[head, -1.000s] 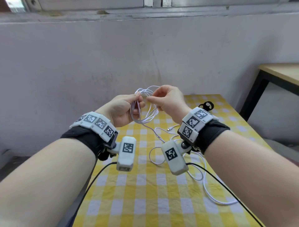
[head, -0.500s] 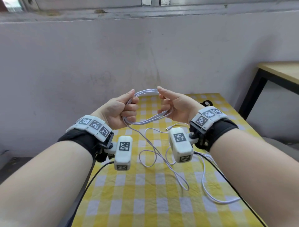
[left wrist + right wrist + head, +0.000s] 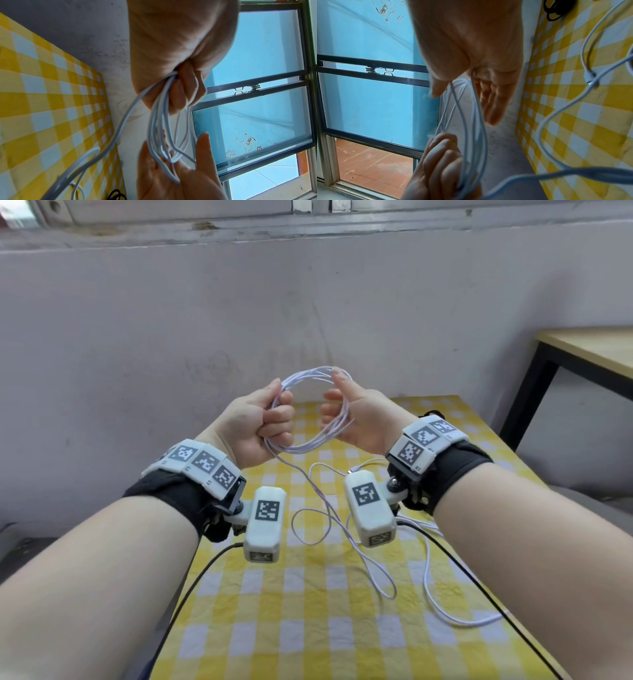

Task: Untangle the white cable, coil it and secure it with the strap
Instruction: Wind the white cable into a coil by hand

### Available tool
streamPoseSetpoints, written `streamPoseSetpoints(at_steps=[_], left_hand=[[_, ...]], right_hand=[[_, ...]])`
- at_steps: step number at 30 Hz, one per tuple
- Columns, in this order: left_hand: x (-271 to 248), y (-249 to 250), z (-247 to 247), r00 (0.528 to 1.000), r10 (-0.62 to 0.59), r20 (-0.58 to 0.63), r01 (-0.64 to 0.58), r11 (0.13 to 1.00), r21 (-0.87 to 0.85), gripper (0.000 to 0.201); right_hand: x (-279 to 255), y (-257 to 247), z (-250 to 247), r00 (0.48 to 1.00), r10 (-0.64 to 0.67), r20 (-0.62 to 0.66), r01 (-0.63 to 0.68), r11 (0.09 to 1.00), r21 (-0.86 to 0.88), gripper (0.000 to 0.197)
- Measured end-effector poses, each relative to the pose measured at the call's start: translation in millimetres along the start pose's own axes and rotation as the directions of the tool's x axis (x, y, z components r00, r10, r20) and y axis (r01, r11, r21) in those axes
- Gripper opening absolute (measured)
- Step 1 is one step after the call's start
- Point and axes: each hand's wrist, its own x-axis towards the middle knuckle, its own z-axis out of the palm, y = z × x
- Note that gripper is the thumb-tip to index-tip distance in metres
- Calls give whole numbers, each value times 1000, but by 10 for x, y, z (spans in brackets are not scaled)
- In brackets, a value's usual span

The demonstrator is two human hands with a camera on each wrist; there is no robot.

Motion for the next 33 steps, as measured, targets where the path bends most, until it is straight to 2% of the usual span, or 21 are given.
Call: streamPoseSetpoints(at_steps=[3, 5, 9, 12, 14, 16, 18, 22, 24, 25, 26, 27, 28, 29, 30, 31, 33], left_hand=[[35, 72, -13, 996, 67, -59, -71, 995, -75, 40], [52, 101, -31, 990, 95, -101, -107, 988, -114, 40], [64, 142, -64, 972, 145, -183, -183, 960, -214, 42], [72, 174, -104, 953, 173, -249, -241, 930, -276, 45], [77, 197, -125, 943, 181, -278, -263, 919, -295, 46], [79, 205, -120, 938, 181, -296, -271, 914, -302, 46], [68, 207, -102, 933, 176, -314, -275, 912, -304, 45], [47, 219, -112, 917, 148, -370, -253, 934, -253, 41], [51, 197, -122, 870, 205, -449, -263, 962, -69, 38], [57, 178, -132, 826, 268, -496, -270, 960, 69, 37], [61, 159, -136, 776, 347, -527, -258, 937, 236, 36], [63, 138, -144, 728, 435, -530, -207, 876, 435, 34], [63, 117, -150, 696, 517, -499, -116, 766, 632, 29], [63, 92, -149, 686, 576, -444, -19, 624, 781, 23], [66, 62, -136, 707, 599, -377, 48, 491, 870, 18], [73, 27, -112, 754, 580, -308, 78, 387, 919, 14], [92, -53, -49, 854, 478, -206, 92, 250, 964, 12]], right_hand=[[-44, 52, -37, 982, 114, 153, -83, 978, -193, 46], [-72, 91, -55, 953, 176, 245, -109, 958, -264, 36], [-91, 171, -62, 913, 249, 325, -125, 926, -358, 18], [-93, 230, -54, 908, 258, 329, -68, 868, -493, 24], [-104, 246, -28, 896, 268, 354, 15, 779, -627, 31], [-104, 258, 18, 888, 283, 363, 101, 651, -752, 47], [-83, 281, 57, 895, 281, 346, 165, 511, -843, 52], [-78, 292, 14, 902, 260, 344, 273, 272, -923, 26], [-70, 290, -53, 910, 255, 328, 268, 241, -933, 16], [-60, 288, -76, 919, 244, 310, 250, 249, -936, 15], [-53, 282, -93, 930, 224, 291, 228, 266, -937, 14], [-52, 268, -98, 942, 196, 273, 211, 285, -935, 12], [-53, 247, -97, 951, 159, 267, 210, 302, -930, 11], [-54, 220, -93, 956, 122, 267, 220, 307, -926, 11], [-56, 193, -79, 959, 83, 272, 236, 302, -924, 13], [-57, 169, -63, 961, 44, 273, 248, 294, -923, 14], [-42, 139, -42, 963, -22, 267, 261, 298, -918, 14]])
